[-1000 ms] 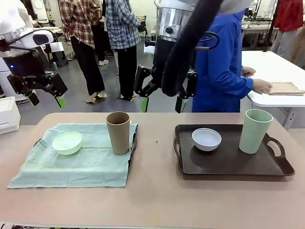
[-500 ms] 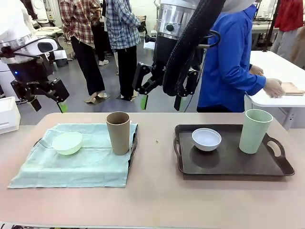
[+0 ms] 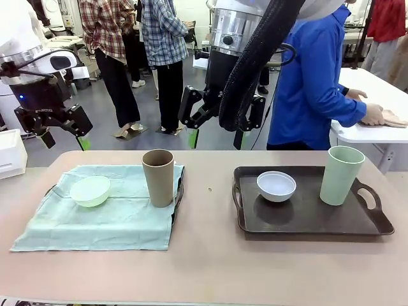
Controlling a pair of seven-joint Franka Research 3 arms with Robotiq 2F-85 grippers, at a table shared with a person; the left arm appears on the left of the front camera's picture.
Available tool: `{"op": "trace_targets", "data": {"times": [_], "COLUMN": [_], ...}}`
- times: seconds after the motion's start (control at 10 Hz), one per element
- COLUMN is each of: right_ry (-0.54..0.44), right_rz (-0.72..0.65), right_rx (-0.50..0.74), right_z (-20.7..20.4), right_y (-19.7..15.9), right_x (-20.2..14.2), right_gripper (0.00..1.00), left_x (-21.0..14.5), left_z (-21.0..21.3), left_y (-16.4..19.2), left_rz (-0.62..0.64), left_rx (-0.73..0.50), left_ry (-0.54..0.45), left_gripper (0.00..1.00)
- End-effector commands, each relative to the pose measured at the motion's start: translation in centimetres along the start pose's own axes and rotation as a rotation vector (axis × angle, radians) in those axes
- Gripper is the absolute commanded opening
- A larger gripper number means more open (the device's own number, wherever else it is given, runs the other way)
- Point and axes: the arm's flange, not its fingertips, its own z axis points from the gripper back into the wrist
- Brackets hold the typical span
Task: Set up a tray with a mat and arrange the tableware.
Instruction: Pick up the Picnic Bowl and Reusable plastic cup from the Handle tray in front of the human's position and hold them in the air.
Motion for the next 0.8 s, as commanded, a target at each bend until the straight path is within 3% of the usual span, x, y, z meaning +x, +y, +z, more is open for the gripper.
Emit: {"op": "trace_targets", "data": {"times": [0.0, 0.3, 0.4, 0.5, 0.7], "right_ry": [-0.015, -0.001, 0.031, 0.015, -0.068], "right_rz": [0.015, 0.0, 0.071, 0.15, 0.097], "right_rx": [0.021, 0.0, 0.038, -0.004, -0.034], "right_z": [-0.5, 0.0, 0.7, 1.8, 3.7], "right_y": [-0.4, 0.0, -1.1, -2.8, -7.0], "right_x": [-0.5, 0.0, -1.8, -3.5, -6.4], "right_gripper": [1.0, 1.0, 1.0, 1.0, 1.0], "left_x": [-0.1, 0.0, -0.9, -1.4, -2.2], "left_z": [0.1, 0.0, -0.8, -1.1, -1.2], "left_y": [0.0, 0.0, -0.3, -0.8, -1.4], "left_rz": [-0.013, 0.0, -0.054, -0.096, -0.103], "left_rx": [0.001, 0.0, -0.031, -0.039, -0.13], "left_ry": [-0.004, 0.0, -0.011, -0.024, -0.087], "left_gripper": [1.0, 1.0, 1.0, 1.0, 1.0]}}
